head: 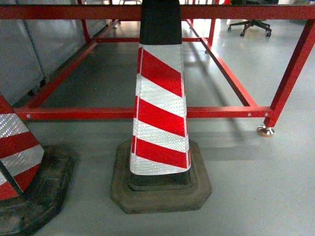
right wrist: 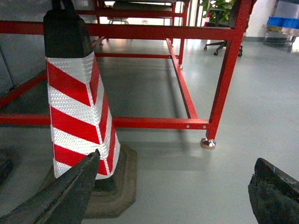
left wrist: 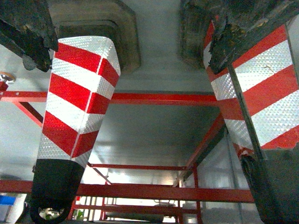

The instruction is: Sort blue parts and orange caps into right shelf containers

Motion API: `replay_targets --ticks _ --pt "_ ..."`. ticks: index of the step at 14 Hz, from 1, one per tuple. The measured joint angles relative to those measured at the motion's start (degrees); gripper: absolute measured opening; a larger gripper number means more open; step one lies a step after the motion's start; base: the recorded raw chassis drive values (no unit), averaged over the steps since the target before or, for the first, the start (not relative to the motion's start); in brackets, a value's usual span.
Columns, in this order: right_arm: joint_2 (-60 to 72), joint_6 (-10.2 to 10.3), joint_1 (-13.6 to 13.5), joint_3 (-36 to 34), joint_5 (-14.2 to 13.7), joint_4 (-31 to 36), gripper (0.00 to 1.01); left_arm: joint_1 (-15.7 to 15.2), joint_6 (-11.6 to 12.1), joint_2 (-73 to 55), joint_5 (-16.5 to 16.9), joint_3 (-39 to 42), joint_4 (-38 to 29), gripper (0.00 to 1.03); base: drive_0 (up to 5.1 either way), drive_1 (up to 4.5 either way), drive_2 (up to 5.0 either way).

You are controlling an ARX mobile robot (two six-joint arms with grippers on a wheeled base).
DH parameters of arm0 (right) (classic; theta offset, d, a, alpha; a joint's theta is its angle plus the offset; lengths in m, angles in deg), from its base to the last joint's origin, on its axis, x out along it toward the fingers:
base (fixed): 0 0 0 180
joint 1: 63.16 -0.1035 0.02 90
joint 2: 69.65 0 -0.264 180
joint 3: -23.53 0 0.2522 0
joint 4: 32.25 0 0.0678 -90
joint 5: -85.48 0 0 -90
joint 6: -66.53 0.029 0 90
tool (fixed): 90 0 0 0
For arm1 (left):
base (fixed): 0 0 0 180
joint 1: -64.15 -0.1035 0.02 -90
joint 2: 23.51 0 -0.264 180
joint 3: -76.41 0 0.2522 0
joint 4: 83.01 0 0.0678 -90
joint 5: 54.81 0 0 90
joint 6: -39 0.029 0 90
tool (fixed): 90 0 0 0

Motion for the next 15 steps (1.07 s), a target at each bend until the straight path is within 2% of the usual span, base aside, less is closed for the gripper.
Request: replay_targets --ticks 15 --pt "0.0 0.0 0.0 0.0 0.0 0.0 0.98 0.0 0.0 0.0 0.0 0.0 0.0 0.98 0.0 0.00 0.0"
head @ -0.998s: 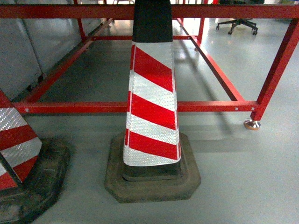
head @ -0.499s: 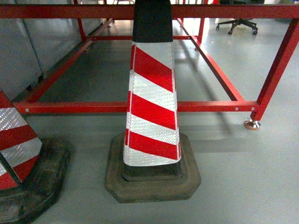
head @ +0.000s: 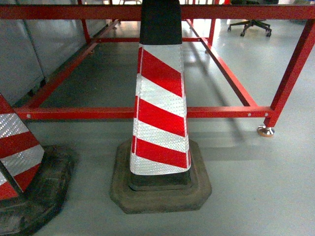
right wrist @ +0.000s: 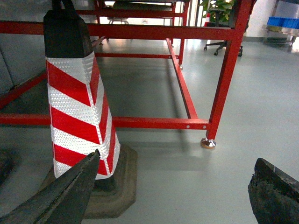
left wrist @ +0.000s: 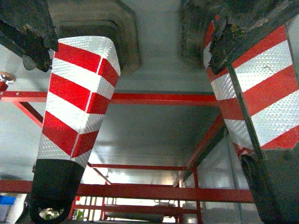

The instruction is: Sort blue parts and orange caps into right shelf containers

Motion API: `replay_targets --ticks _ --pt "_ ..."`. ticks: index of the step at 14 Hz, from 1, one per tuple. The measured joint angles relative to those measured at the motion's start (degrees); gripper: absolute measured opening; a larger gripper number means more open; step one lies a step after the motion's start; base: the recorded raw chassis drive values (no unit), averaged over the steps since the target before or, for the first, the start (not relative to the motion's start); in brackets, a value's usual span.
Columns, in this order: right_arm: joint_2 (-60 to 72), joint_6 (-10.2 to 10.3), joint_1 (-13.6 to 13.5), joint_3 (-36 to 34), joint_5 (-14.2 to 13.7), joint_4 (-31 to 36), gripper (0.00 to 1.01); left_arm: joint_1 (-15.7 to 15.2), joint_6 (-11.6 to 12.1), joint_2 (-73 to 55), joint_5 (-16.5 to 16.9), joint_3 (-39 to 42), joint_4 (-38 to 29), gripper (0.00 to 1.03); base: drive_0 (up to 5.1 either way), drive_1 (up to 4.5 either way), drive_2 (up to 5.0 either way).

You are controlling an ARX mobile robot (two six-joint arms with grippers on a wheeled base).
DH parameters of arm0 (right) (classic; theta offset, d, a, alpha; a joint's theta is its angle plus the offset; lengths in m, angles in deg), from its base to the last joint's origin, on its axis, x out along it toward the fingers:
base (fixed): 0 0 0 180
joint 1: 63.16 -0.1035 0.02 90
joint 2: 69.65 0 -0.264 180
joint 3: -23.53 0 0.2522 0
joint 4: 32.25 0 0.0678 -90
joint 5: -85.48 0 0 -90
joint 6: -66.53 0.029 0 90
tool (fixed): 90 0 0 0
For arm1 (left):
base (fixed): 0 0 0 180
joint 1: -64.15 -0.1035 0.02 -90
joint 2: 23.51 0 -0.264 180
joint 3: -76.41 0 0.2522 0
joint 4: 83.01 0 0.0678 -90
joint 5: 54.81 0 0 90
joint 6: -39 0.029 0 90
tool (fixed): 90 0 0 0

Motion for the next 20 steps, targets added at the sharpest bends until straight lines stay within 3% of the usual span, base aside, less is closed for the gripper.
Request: replay_targets --ticks 20 --pt "0.0 0.5 0.0 0.0 0.0 -0.1 0.98 0.0 0.0 0.0 0.0 0.0 -0.1 0.98 0.0 0.00 0.0"
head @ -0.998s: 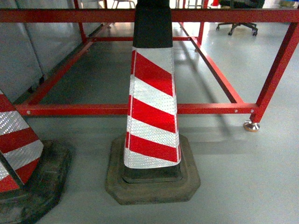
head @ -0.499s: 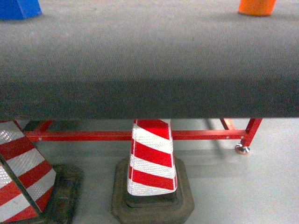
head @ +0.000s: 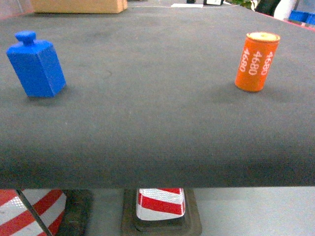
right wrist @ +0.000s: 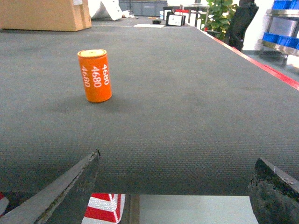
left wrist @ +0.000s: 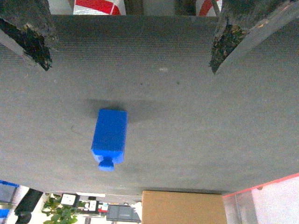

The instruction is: Sort blue parts and orange caps into right shelf containers

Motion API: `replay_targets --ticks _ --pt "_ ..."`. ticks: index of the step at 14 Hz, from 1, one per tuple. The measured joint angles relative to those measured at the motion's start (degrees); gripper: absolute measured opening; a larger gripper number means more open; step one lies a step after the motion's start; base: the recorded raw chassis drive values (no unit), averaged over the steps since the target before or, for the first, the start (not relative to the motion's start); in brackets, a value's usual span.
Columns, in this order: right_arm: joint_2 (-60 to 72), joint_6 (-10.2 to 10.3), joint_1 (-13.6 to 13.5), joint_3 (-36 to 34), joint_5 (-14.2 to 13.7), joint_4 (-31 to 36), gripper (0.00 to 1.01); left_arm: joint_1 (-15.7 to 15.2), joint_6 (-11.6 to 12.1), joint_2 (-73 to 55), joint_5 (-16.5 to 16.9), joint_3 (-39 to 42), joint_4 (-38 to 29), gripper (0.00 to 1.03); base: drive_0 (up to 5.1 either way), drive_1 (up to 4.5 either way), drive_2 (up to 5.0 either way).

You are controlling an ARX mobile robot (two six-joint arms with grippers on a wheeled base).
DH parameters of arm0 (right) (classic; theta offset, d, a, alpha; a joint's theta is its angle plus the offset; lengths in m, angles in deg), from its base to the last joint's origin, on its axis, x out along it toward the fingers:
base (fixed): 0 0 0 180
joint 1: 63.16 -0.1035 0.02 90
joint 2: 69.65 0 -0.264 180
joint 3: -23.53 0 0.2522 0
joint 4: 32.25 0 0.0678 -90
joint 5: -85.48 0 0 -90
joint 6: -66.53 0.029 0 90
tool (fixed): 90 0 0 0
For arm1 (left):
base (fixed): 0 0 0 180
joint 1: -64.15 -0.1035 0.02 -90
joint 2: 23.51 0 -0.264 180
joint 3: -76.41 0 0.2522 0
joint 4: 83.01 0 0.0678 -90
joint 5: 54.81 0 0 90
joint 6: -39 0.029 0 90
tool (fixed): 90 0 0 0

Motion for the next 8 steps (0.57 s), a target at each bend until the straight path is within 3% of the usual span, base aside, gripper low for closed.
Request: replay_targets --ticks 8 --pt "0.0 0.0 0.0 0.0 0.0 0.1 0.98 0.0 0.0 0.0 0.0 0.0 0.0 0.98 0.0 0.00 0.0"
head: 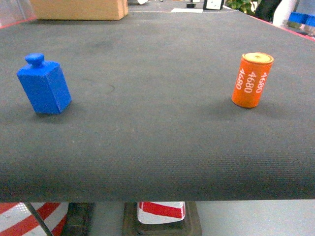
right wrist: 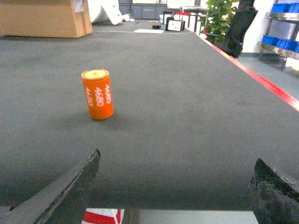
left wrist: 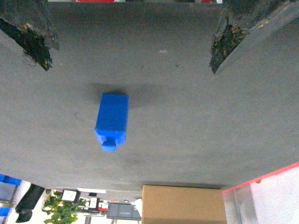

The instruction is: Sort blue parts and orange caps into right shelf containers

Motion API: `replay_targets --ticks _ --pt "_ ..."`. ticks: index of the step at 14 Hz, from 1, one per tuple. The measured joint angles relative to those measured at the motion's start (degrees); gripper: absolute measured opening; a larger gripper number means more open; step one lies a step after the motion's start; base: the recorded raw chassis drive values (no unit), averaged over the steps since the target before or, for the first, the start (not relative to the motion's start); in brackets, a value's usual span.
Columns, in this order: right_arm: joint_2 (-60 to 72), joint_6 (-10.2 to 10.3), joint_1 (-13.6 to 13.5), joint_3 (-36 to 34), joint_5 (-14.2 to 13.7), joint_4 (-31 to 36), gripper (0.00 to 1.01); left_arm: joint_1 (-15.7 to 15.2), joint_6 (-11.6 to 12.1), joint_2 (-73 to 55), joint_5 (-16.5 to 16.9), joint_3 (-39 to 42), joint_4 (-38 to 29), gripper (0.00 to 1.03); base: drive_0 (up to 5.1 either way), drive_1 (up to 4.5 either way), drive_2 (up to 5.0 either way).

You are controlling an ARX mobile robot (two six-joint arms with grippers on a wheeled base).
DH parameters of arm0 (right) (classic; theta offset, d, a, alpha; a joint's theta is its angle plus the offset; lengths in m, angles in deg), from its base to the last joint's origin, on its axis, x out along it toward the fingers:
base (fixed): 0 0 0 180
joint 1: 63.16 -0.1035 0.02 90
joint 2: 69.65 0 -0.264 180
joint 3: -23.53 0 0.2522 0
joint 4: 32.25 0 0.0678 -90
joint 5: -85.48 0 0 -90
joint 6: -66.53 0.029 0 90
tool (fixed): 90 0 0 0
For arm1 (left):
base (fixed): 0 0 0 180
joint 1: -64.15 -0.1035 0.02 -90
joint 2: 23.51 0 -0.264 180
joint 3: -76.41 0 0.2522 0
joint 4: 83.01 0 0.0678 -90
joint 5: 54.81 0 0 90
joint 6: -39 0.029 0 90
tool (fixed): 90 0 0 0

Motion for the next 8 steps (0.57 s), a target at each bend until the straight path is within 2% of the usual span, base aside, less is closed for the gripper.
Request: replay_targets --ticks 8 --pt "0.0 0.1 0.0 0.0 0.0 0.0 0.98 0.0 0.0 0.0 0.0 0.0 0.0 0.98 0.0 0.00 0.0"
